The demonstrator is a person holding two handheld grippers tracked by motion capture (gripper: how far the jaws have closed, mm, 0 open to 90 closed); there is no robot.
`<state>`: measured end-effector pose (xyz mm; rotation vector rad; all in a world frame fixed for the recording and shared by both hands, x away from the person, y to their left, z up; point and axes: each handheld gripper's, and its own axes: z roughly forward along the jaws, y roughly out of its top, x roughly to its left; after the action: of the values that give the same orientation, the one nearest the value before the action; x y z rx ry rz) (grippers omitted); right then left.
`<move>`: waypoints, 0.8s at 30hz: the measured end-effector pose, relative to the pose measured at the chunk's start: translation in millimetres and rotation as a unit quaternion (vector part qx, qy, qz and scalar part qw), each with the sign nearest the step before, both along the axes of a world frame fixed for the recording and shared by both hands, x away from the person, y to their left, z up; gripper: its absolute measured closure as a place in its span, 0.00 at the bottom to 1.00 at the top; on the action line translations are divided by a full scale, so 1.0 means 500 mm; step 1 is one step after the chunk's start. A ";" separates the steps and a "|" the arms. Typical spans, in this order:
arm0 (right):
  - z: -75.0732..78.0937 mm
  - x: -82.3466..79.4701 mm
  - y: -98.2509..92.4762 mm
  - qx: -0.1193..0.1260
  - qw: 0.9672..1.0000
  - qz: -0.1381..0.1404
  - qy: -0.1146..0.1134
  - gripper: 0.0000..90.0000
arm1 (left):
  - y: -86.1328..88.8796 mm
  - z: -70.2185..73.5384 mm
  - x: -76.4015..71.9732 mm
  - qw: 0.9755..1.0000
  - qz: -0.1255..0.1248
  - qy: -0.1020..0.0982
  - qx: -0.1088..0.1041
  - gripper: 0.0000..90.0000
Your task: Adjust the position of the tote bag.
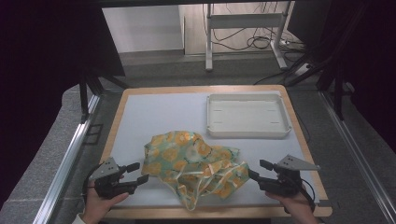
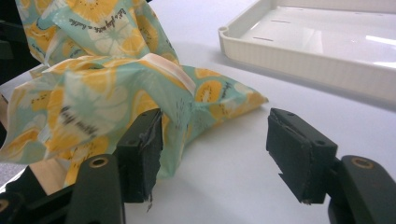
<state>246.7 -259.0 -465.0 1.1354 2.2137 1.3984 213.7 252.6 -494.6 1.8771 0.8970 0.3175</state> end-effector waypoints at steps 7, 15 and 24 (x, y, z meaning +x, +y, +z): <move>0.024 -0.007 -0.024 0.014 1.000 -0.014 -0.016 0.40 | -0.020 0.017 -0.005 1.000 -0.015 -0.011 0.005 0.45; 0.079 0.000 0.032 0.007 0.998 0.038 -0.042 0.39 | -0.048 0.062 0.007 0.999 -0.018 -0.036 0.014 0.45; 0.106 0.032 0.159 -0.021 0.990 0.132 -0.042 0.34 | -0.087 0.079 0.025 0.999 -0.026 -0.037 0.026 0.45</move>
<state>262.8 -179.4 -412.2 0.7748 2.3874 1.4611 226.3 209.2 -455.2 1.9212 0.7948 0.3803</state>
